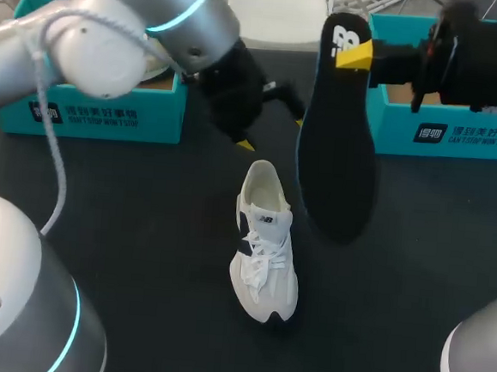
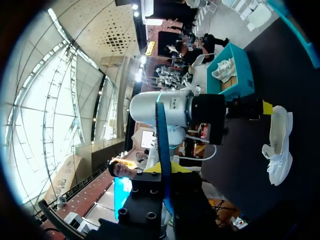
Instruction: Take the shoe out of the shoebox, open the shoe tongue, remove and reinsert the insole, then place the shoe into the shoebox
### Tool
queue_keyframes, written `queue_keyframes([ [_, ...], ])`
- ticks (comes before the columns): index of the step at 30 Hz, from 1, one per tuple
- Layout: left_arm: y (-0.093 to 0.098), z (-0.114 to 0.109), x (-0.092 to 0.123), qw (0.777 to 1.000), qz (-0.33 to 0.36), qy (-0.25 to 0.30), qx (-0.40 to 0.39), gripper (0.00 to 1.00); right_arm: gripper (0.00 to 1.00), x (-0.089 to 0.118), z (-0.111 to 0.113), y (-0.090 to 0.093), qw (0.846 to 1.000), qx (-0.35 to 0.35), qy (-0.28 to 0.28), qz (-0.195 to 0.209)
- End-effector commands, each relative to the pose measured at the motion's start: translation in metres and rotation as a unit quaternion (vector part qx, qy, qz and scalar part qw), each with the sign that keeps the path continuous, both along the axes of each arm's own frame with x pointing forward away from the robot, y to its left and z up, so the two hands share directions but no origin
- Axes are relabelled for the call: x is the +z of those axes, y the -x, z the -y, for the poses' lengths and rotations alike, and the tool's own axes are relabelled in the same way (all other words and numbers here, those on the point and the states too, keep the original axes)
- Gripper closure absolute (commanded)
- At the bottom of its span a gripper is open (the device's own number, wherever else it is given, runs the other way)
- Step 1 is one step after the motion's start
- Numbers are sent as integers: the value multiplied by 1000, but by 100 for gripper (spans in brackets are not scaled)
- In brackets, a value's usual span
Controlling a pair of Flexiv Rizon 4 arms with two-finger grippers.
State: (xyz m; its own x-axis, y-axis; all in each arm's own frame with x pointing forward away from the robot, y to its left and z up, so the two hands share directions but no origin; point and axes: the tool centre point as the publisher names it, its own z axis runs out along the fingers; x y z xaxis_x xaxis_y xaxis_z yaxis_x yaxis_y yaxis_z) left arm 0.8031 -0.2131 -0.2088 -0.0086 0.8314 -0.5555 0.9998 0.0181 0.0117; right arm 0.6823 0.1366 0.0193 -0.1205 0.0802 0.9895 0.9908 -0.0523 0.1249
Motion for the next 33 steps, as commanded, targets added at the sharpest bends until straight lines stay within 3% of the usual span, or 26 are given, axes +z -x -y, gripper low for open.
queue_keyframes([
  [1,14,-27,23,981,25,194,8,0,100,-6,7,-19,1000,10,7,-9],
  [5,13,-33,37,973,32,228,3,0,100,-14,9,-31,1000,11,-6,-18],
  [13,20,-44,65,950,39,308,-19,0,100,-42,12,-49,996,9,-23,-84],
  [19,33,-50,75,934,39,354,-24,0,100,-58,13,-61,990,-41,-63,-116],
  [33,36,-53,80,933,26,358,-19,0,100,-58,13,-61,990,-41,-63,-116],
])
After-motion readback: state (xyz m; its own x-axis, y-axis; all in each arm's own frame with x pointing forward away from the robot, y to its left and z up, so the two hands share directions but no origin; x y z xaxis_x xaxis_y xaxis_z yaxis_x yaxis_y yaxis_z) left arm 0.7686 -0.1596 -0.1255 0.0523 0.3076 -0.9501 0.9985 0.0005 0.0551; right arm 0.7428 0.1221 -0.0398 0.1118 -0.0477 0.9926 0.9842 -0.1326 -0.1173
